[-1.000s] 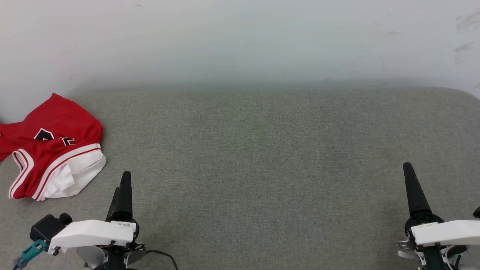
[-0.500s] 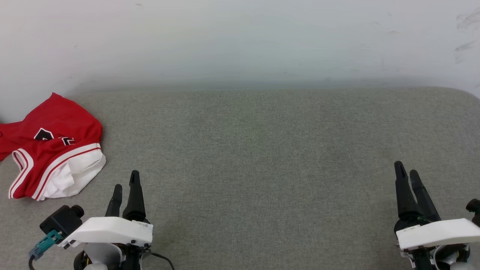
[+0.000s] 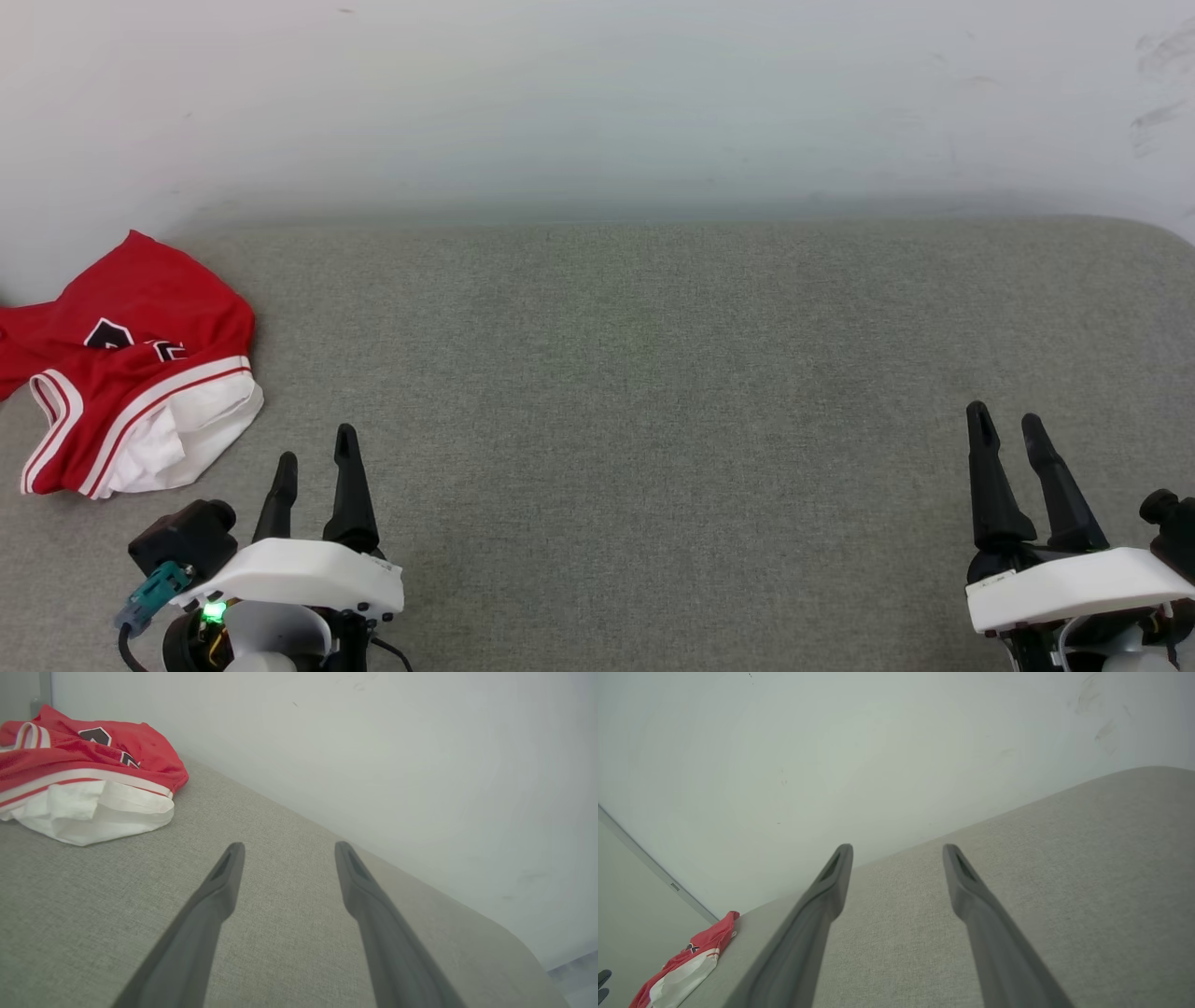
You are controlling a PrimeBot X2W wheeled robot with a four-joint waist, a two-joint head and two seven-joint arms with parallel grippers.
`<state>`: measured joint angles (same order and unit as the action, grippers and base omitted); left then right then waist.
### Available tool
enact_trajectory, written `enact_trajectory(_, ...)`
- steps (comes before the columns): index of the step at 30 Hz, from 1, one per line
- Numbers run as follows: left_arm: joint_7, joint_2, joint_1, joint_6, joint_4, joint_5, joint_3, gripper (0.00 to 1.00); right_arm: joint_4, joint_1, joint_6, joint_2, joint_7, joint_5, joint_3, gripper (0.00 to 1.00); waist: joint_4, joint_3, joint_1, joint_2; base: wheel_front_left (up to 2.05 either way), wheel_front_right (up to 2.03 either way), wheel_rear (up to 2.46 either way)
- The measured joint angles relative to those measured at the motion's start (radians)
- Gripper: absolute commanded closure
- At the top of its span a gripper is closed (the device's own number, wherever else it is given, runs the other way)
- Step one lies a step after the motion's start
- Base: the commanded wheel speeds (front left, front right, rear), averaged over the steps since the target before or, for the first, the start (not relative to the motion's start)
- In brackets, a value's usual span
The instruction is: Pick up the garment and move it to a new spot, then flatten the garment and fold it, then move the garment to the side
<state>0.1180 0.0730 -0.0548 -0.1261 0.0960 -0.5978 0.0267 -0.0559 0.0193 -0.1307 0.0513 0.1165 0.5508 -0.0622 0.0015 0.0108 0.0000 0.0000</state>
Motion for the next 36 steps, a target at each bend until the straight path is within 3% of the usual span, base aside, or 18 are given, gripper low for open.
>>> enact_trajectory(18, 0.046, 0.031, 0.000, -0.059, -0.030, 0.183, 0.063, 0.00, 0.045, -0.017, 0.000, 0.000, 0.047, -0.211, 0.002, 0.00, 0.004, 0.002, 0.0000, 0.0000, 0.00, 0.00, 0.00)
enact_trajectory(36, 0.088, 0.036, 0.014, -0.077, -0.045, 0.328, 0.085, 0.00, 0.064, -0.035, 0.000, 0.000, 0.088, -0.368, 0.001, 0.00, 0.006, -0.001, 0.0000, 0.0000, 0.00, 0.00, 0.00)
